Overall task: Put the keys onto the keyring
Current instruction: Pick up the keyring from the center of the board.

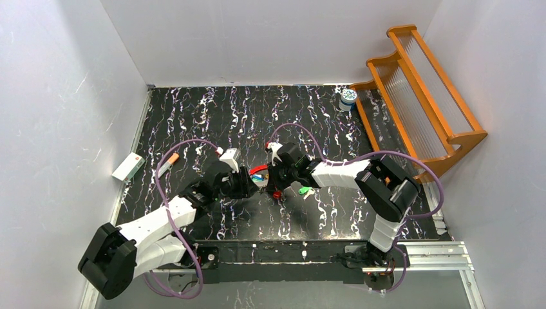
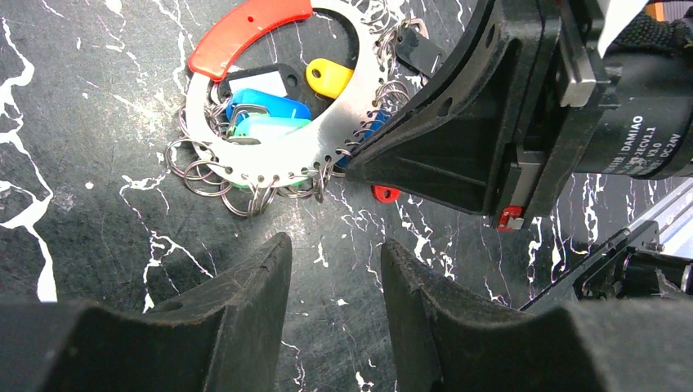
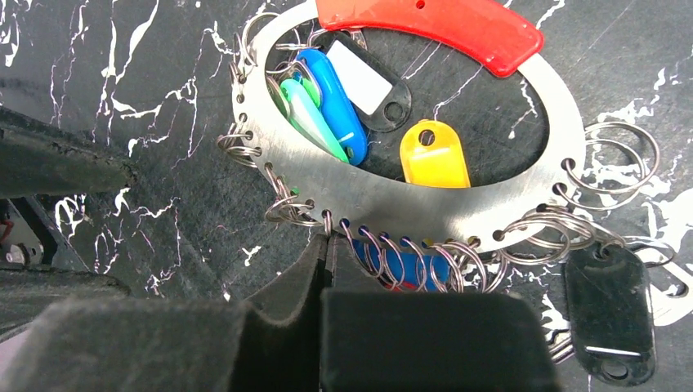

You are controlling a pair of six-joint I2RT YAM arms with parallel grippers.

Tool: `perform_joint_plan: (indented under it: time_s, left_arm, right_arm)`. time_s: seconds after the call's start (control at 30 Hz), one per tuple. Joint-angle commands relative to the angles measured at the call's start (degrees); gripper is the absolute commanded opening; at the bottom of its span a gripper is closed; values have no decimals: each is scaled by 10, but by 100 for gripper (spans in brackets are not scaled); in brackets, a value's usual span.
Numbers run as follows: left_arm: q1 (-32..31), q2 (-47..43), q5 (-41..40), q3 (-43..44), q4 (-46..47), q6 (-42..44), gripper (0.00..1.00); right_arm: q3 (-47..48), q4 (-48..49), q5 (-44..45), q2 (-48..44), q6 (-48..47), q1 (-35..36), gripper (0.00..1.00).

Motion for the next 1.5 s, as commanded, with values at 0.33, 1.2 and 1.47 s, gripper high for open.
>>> perform_joint_plan:
  time_s: [0.33,1.2,1.47]
  left_arm:
    - [4,-64,-2,9,-7,53,41]
    - [4,-198,156,39,82,484,41]
    - [4,-194,245,10,84,538,41]
  right_arm:
    - [8,-6,32,-83,-115,3,1]
    - [-42,-9,-75,-265,-403,-9,1]
    - [-64,-18,-170,-276,-467,-11,1]
